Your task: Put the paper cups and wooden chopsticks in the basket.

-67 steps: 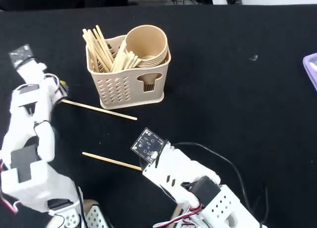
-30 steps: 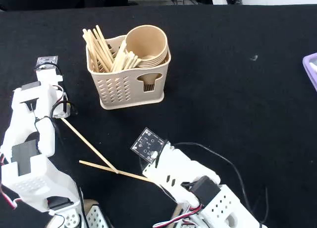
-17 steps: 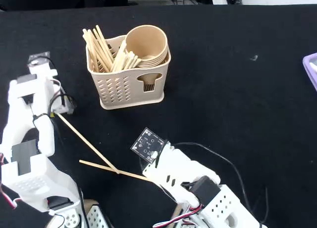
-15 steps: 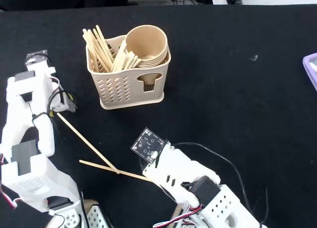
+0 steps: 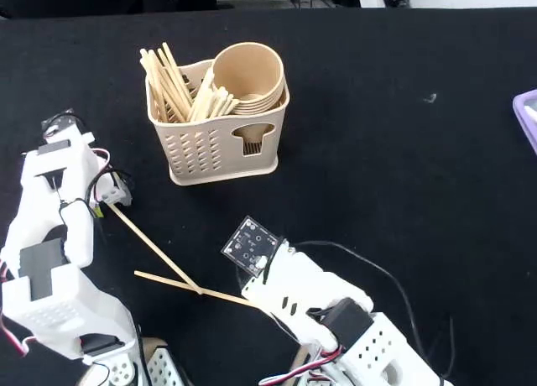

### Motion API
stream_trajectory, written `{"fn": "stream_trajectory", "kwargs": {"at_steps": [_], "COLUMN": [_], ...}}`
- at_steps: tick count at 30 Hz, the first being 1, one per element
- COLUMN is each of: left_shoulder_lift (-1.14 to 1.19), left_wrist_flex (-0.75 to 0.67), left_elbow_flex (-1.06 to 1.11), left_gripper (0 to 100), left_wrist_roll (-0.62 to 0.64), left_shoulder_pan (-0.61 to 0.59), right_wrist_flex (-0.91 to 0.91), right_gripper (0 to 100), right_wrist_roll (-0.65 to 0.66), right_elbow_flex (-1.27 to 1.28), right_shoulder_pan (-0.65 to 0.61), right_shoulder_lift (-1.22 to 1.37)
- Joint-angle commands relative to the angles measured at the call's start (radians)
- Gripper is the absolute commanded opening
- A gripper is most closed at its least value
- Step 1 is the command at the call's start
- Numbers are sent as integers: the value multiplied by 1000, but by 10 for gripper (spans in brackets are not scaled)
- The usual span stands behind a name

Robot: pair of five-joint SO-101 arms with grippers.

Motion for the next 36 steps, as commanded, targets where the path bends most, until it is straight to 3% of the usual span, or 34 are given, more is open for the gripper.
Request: {"fn": "stream_trajectory", "kwargs": {"at_steps": [1,10,14,25,32,36], "left_shoulder_lift": [-31,-40,-41,-264,-502,-620], "left_wrist_flex": [-23,-186,-193,262,295,295], "left_elbow_flex": [-4,-58,-148,-605,-791,-885], "left_gripper": [47,30,30,30,30,30], "left_wrist_roll": [80,206,219,210,210,141], "left_shoulder_pan": [8,10,2,-5,-13,8], "right_wrist_flex": [-17,-17,-17,-17,-17,-17], "right_gripper": [155,155,155,155,155,155], "right_wrist_roll": [9,9,9,11,11,11], "right_elbow_flex": [-10,-7,-7,-7,-7,-7], "right_shoulder_pan": [-8,-8,-6,-6,-6,-6], "right_shoulder_lift": [-19,-19,-19,-19,-19,-19]}}
